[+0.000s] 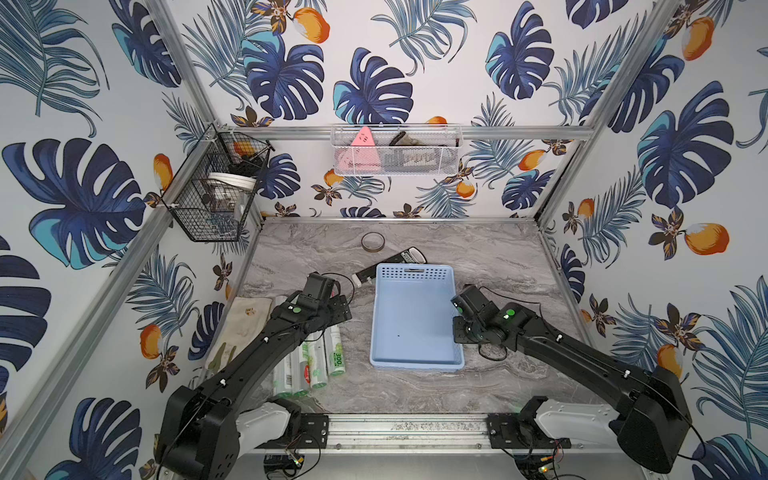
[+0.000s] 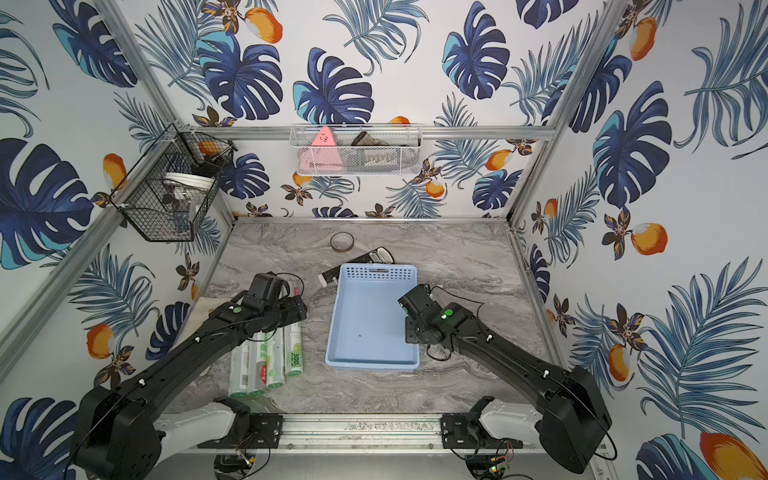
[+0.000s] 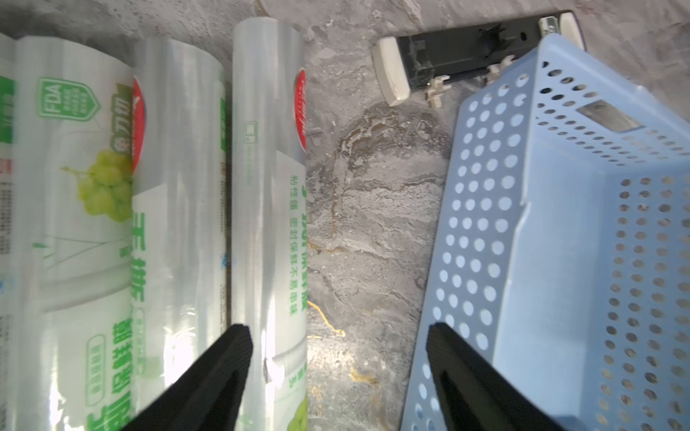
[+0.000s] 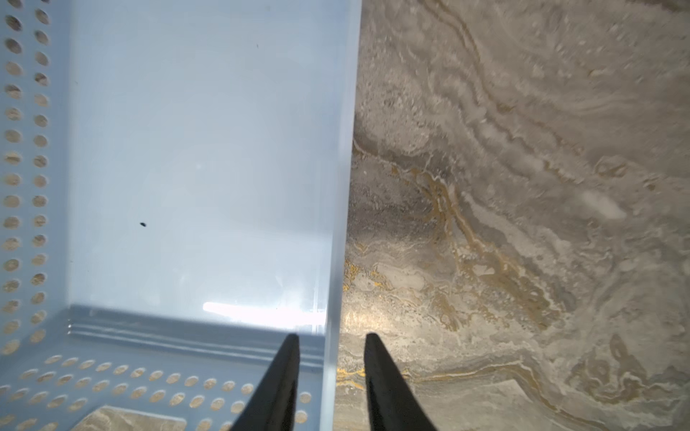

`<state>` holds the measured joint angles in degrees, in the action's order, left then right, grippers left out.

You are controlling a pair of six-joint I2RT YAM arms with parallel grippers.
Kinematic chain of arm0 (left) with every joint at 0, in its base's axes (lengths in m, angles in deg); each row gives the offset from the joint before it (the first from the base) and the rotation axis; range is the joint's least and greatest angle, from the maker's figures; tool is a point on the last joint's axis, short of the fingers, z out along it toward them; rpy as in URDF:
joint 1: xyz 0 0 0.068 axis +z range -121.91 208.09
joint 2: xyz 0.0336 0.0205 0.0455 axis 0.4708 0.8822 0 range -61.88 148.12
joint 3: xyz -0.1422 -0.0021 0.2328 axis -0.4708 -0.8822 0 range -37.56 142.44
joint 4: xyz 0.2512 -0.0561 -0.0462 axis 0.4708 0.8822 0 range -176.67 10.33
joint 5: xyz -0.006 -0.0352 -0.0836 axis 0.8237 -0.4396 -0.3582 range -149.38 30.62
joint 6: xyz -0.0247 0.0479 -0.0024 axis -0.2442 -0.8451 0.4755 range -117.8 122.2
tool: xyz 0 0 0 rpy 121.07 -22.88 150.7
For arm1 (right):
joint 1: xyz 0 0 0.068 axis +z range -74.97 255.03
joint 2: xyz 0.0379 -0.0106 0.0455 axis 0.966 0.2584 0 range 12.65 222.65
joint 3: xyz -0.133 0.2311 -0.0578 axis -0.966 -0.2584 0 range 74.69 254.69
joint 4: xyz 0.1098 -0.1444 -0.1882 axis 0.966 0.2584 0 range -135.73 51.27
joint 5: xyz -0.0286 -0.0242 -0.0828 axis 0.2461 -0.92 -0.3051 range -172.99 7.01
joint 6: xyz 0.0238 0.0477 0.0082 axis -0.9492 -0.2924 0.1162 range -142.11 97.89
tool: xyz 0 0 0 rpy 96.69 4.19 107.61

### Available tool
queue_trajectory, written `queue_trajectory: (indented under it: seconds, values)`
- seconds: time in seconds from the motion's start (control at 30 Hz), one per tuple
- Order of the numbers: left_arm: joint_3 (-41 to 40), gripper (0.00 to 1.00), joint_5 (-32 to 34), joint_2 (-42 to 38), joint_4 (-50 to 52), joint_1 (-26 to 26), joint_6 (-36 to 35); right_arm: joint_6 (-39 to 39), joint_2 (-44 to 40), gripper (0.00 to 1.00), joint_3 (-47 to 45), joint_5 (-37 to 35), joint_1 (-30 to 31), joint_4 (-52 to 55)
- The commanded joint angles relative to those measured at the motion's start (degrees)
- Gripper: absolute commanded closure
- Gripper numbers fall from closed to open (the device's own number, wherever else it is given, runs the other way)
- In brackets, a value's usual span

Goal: Put the plastic wrap into the basket
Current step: Move the basket to the center of the board, then pick up the plastic wrap from the center of the board.

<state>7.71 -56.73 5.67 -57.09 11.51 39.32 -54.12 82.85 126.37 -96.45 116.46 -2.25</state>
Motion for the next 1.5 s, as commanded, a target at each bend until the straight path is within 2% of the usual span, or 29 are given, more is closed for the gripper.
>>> queue_trajectory:
  seconds: [0.0,0.03,0.13,0.27,0.43,0.87,1.2,1.37,1.47]
  values:
    - [1.09,0.19,3.47,1.92,2.33,-0.03,-0.53,1.8,0.36,0.64,1.51,-3.54,-0.65,0.87]
    - [0.81,0.21,3.33,2.22,1.6,-0.03,-0.4,1.25,1.18,0.57,2.26,-4.14,-1.33,0.66]
    - [-0.2,0.27,3.54,3.69,-0.62,-0.03,0.49,0.26,4.68,0.58,5.45,-0.68,-3.77,-0.63]
    - [1.26,0.34,3.87,8.07,-0.5,-0.03,0.56,-0.8,5.41,0.57,6.47,4.84,-3.9,-6.18]
    - [2.68,0.35,6.14,12.04,-0.28,-0.03,0.31,-1.34,5.86,0.56,5.83,9.82,-3.9,-11.05]
    - [4.58,0.33,7.75,18.74,-1.7,-0.03,-1.52,-0.39,7.04,0.52,6.03,11.94,-3.9,-11.21]
    - [3.62,0.35,5.59,22.6,-4.77,-0.03,-1.97,-0.32,7.92,0.51,5.62,12.37,-3.9,-12.17]
    - [3.09,0.37,5.0,24.44,-5.85,-0.03,-2.28,-0.33,8.69,0.5,5.65,13.26,-3.9,-12.37]
    - [2.81,0.43,4.24,24.8,-6.46,-0.03,-2.49,-0.37,8.4,0.47,5.33,14.23,-3.9,-12.87]
